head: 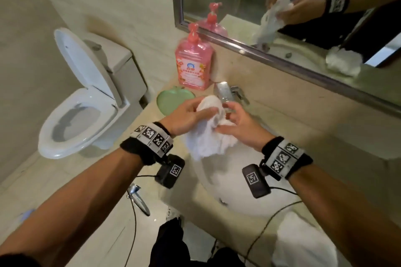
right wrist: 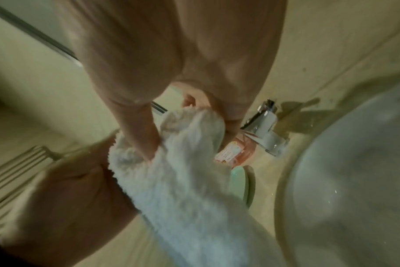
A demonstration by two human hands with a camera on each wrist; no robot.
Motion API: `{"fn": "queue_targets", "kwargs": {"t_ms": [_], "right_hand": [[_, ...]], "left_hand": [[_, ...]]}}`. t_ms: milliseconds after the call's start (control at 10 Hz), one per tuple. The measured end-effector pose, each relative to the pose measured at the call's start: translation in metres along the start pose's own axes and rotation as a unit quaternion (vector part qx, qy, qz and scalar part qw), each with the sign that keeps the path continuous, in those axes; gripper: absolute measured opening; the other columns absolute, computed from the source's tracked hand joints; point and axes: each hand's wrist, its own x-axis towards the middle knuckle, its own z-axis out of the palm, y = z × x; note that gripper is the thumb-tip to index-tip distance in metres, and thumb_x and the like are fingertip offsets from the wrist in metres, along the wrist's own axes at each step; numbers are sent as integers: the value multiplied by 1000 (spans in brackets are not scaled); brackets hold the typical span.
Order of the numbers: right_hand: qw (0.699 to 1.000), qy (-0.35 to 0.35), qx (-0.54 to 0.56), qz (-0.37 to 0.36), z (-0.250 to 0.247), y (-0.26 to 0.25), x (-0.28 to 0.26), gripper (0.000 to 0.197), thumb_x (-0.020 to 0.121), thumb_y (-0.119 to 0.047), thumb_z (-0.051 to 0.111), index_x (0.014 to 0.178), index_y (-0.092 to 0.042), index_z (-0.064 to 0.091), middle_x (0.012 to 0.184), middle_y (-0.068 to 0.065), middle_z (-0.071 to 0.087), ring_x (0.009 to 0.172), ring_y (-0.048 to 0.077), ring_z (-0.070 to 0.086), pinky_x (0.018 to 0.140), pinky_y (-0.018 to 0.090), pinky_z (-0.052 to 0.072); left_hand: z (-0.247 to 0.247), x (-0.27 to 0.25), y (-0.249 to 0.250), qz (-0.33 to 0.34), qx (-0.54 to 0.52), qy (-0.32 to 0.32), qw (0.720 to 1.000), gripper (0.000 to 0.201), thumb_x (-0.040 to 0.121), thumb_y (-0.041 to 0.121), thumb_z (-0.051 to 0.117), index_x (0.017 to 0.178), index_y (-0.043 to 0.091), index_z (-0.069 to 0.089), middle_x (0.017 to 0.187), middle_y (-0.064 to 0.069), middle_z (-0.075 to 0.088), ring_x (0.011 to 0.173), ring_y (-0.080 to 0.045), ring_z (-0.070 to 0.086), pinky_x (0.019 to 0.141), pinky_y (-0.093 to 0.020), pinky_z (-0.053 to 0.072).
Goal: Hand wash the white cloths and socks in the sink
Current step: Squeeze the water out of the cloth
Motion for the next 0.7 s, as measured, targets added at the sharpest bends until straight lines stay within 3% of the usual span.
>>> {"fn": "queue_targets", "kwargs": {"t_ms": [100,200,300,400,500,600,700], "right_hand": [[998,2,-62,-27,-18,-22,-27,34,74,-22,83,106,-19,70,95,-6,77,87,12,72,75,30,57],[999,14,6,-33,-38,-42,-46,41,73,-20,80,112,-14,70,105,6,76,95,22,72,84,36,58],[997,36,56,-33,-50,-59,-55,37,87,-18,76,120,-7,64,113,16,73,105,33,70,93,49,55],[977,181,59,-100,-32,-74,-58,25,88,-28,76,104,-10,67,101,11,75,95,26,72,82,43,60],[955,239,23,-173,-1,-87,-50,29,88,-49,68,92,-21,65,86,-5,73,78,5,69,65,21,53],[946,275,-35,-167,-1,-105,-37,37,94,-56,55,93,-20,65,79,-8,68,79,8,68,63,16,50],[944,248,-110,-189,-2,-104,-29,35,99,-52,49,92,-22,64,76,-12,63,73,0,63,60,10,45]], "left_hand": [[19,-17,32,70,219,81,970,29,98,41,54,107,17,68,102,-4,71,95,-23,67,86,-39,53],[22,-27,57,63,321,133,935,35,100,48,47,98,18,65,98,-2,69,93,-24,64,82,-37,50],[25,-31,74,0,246,141,959,41,99,56,43,95,22,66,103,-3,69,99,-25,65,91,-39,51],[38,-25,89,-36,114,170,978,60,99,61,37,112,12,70,118,-8,68,109,-25,62,100,-36,48],[67,-15,98,-27,-14,169,985,50,105,41,37,131,5,58,134,-17,59,113,-26,61,91,-31,51],[83,-10,104,-21,-57,166,984,50,105,40,36,136,5,55,133,-13,59,103,-18,64,82,-26,54],[71,-5,105,-22,-44,184,982,49,106,37,35,140,5,49,141,-15,53,121,-26,59,99,-36,51]]}}
